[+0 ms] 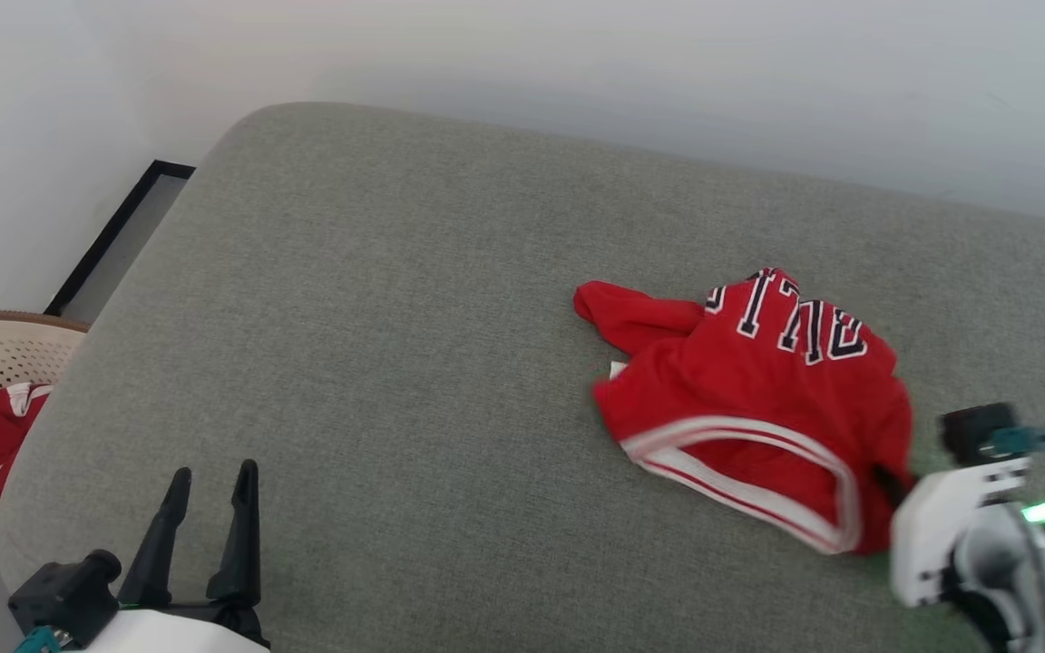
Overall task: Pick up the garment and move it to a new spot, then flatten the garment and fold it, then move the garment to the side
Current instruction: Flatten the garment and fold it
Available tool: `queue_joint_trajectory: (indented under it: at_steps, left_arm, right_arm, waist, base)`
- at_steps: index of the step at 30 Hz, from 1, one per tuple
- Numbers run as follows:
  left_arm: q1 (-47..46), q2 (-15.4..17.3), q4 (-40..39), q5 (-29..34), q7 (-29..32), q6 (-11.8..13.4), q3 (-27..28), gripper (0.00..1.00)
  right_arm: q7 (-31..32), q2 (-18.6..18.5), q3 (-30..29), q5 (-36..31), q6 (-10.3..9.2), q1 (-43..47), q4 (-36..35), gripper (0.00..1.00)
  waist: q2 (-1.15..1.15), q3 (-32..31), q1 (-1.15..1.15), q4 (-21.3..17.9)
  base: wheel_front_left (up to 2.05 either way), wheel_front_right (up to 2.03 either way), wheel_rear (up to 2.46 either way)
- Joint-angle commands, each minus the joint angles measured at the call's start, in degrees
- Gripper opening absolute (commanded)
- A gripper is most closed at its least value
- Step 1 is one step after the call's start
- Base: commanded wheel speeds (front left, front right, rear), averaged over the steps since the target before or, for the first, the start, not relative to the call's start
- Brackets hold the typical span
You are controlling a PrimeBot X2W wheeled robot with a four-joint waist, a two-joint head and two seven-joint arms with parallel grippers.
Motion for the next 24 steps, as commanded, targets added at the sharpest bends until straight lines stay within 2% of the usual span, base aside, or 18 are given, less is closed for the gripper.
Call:
queue_joint_trajectory:
  at_steps: [1, 6, 10, 14, 18, 22, 23, 24]
  left_arm:
    - [-0.2, -0.2, -0.1, 0.7, -0.3, -0.3, 0.3, 1.0]
    - [-0.2, -0.5, -0.2, 0.7, -0.3, -0.4, 0.8, 1.0]
    - [-0.5, -0.8, 0.2, 0.8, -0.3, -0.5, 0.8, 1.0]
    - [-0.7, -1.2, 0.6, 0.8, -0.3, -0.7, 0.7, 1.0]
    - [-1.1, -1.4, 0.9, 0.6, -0.3, -0.8, 0.5, 1.0]
    - [-1.2, -1.6, 1.0, 0.3, -0.3, -0.9, 0.7, 1.0]
    - [-1.2, -1.7, 1.1, 0.3, -0.3, -0.9, 0.7, 1.0]
    - [-1.2, -1.8, 1.1, 0.3, -0.3, -0.9, 0.7, 1.0]
  right_arm:
    - [0.0, -0.9, -0.8, -0.1, -0.04, -0.1, -0.2, 0.0]
    - [0.5, -4.7, -5.0, -1.6, -0.03, 0.8, -2.4, 0.0]
    - [1.9, -5.2, -5.4, -2.4, -0.03, 1.2, -6.9, 0.0]
    - [4.1, -3.5, -2.2, -2.8, -0.03, 2.2, -13.2, 0.0]
    - [6.8, -0.5, 4.4, -2.6, -0.03, 2.7, -19.6, 0.0]
    - [7.7, 1.4, 9.4, -2.7, -0.03, 1.9, -20.6, 0.0]
    - [7.5, 1.8, 10.4, -2.5, -0.03, 1.7, -20.2, 0.09]
    - [7.3, 2.1, 11.1, -2.3, -0.03, 1.5, -19.8, 0.31]
  waist:
    - [0.0, 0.0, 0.0, -0.2]
    - [0.0, 0.1, 0.0, -0.8]
    - [0.0, 0.0, 0.0, -0.9]
    - [0.0, 0.0, 0.0, -0.6]
    - [0.0, 0.1, 0.0, 0.2]
    - [0.0, 0.5, 0.0, 0.6]
    - [0.0, 0.6, 0.0, 0.7]
    - [0.0, 0.7, 0.0, 0.8]
  base:
    - [0.0, 0.0, 0.0]
    - [0.0, 0.0, 0.0]
    - [0.0, 0.0, 0.0]
    - [0.0, 0.0, 0.0]
    - [0.0, 0.0, 0.0]
    - [0.0, 0.0, 0.0]
    - [0.0, 0.0, 0.0]
    - [0.0, 0.0, 0.0]
